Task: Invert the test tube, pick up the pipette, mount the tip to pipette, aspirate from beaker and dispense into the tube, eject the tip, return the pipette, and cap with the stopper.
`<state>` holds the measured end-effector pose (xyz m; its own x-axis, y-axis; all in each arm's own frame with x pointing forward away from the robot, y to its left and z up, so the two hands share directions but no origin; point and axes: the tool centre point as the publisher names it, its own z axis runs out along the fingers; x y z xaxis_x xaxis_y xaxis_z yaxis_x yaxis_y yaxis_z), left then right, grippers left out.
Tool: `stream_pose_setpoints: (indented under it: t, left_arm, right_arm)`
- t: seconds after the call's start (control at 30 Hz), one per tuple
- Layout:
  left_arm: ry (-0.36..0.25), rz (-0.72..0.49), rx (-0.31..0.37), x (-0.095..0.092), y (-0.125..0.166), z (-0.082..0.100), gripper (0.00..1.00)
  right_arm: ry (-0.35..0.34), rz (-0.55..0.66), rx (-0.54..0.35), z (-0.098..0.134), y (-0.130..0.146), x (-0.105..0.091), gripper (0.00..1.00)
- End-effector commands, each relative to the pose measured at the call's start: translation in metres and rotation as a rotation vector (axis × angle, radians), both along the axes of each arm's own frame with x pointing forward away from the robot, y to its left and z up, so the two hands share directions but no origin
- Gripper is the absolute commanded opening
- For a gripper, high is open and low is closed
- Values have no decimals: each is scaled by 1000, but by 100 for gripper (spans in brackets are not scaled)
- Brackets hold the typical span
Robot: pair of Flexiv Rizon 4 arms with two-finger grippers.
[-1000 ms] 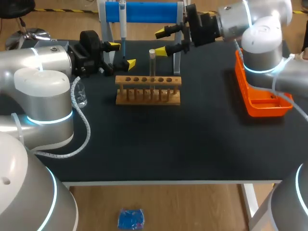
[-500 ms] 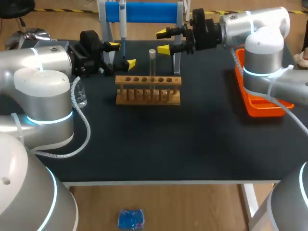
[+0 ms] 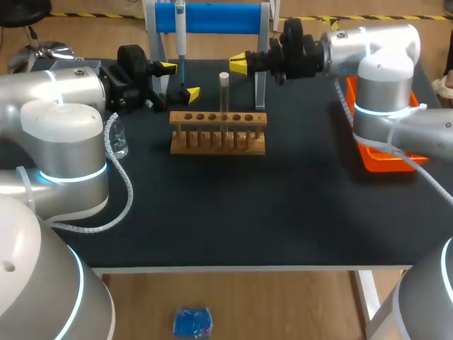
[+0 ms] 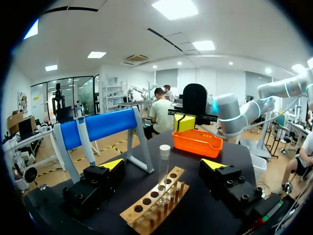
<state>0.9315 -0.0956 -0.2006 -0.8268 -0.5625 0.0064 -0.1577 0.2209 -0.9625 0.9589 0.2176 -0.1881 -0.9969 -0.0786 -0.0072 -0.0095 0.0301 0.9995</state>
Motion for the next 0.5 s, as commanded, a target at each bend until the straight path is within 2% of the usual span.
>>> stream_pose_setpoints:
  t: [0.03, 0.23, 0.5]
  left_arm:
    - [0, 3, -1, 0, -1, 0, 100]
    - [0, 3, -1, 0, -1, 0, 100]
    - [0, 3, -1, 0, -1, 0, 100]
  right_arm:
    - [4, 15, 17, -4, 3, 5, 0]
    - [19, 47, 28, -7, 10, 6, 0]
    - [22, 77, -6, -14, 17, 7, 0]
